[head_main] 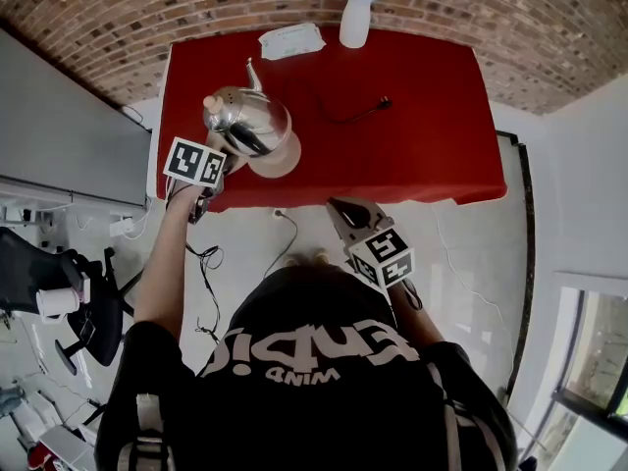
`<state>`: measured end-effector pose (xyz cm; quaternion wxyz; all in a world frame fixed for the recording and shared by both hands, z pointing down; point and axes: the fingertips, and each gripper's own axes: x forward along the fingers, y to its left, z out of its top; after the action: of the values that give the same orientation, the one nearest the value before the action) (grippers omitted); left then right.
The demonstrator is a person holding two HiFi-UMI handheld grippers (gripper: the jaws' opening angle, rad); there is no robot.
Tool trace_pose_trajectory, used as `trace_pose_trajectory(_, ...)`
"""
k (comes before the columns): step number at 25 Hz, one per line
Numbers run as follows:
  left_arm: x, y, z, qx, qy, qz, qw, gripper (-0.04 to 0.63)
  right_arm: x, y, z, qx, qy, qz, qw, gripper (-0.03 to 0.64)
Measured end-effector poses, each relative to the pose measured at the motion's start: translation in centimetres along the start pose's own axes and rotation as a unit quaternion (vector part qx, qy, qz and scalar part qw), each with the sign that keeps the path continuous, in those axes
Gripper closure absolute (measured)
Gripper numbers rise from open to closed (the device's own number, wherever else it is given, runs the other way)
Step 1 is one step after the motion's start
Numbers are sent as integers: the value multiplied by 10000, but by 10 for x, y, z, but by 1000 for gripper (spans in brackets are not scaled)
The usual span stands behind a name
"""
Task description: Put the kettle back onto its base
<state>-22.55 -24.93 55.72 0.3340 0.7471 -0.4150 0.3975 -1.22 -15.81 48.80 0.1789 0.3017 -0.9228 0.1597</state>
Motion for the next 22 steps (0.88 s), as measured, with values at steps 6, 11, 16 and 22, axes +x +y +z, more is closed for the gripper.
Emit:
trace_pose_trajectory(6, 19, 1, -8, -120, 191, -55, 9997, 537, -2, -13, -1, 44, 18, -50, 10000, 594)
trace_pose_trajectory(11, 34, -2, -13, -141, 321, -73, 9994, 537, -4, -22, -2, 51, 14, -71, 10000, 594)
trace_pose_trajectory(16, 45, -6, -19, -194, 432, -109, 9988, 537, -6, -29, -3, 85, 17, -87, 9999, 594)
trace_pose_trajectory(22, 54, -8, -24, -191, 546, -84, 9983, 537, -9, -34, -5, 101, 30, -103, 9999, 594)
